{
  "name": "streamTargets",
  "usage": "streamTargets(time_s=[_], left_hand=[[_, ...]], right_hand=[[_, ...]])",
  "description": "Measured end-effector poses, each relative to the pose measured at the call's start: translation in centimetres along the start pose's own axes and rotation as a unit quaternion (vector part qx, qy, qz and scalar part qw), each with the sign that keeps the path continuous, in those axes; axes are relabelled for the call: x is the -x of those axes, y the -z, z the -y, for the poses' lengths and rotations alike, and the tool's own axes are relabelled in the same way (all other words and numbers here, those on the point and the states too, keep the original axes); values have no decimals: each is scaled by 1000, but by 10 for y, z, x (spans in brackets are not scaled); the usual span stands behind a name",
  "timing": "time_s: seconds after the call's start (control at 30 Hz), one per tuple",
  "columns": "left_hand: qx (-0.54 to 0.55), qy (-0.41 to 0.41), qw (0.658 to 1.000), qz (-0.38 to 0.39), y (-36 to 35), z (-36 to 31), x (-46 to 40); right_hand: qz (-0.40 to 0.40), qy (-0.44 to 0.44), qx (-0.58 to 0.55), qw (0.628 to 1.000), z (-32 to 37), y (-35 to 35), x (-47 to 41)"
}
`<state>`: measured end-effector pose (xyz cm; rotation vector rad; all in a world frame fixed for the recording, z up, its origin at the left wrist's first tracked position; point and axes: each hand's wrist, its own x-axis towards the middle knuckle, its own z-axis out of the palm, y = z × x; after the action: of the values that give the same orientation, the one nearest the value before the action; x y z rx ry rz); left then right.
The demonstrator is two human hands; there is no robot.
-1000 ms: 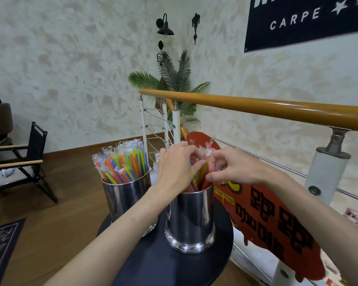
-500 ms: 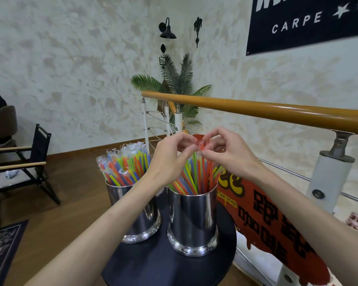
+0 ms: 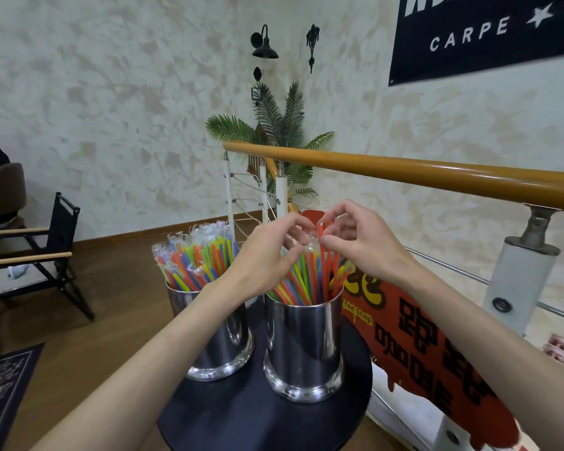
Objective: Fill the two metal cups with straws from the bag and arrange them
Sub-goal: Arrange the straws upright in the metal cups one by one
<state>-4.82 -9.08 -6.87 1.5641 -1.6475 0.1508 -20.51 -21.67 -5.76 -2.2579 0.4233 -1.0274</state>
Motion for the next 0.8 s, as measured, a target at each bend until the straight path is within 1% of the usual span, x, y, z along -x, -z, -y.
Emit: streamTargets(time_s=[0.07,0.17,0.47,0.67,0.8], left_hand=[[-6,-4,1000,16,-1,3,1],[6,13,999,31,-2,6,1],[21,45,997,56,-3,4,-2],[16,36,999,9,-10,6,-6],[72,45,996,-33,0,2,-15]], right_hand=[[2,-1,10,1000,-2,0,1],[0,-4,25,1000,-3,0,2],[11,0,29,1000,-4,0,3],[25,3,13,1000,0,-1,3],[26,6,12,1000,5,0,2]])
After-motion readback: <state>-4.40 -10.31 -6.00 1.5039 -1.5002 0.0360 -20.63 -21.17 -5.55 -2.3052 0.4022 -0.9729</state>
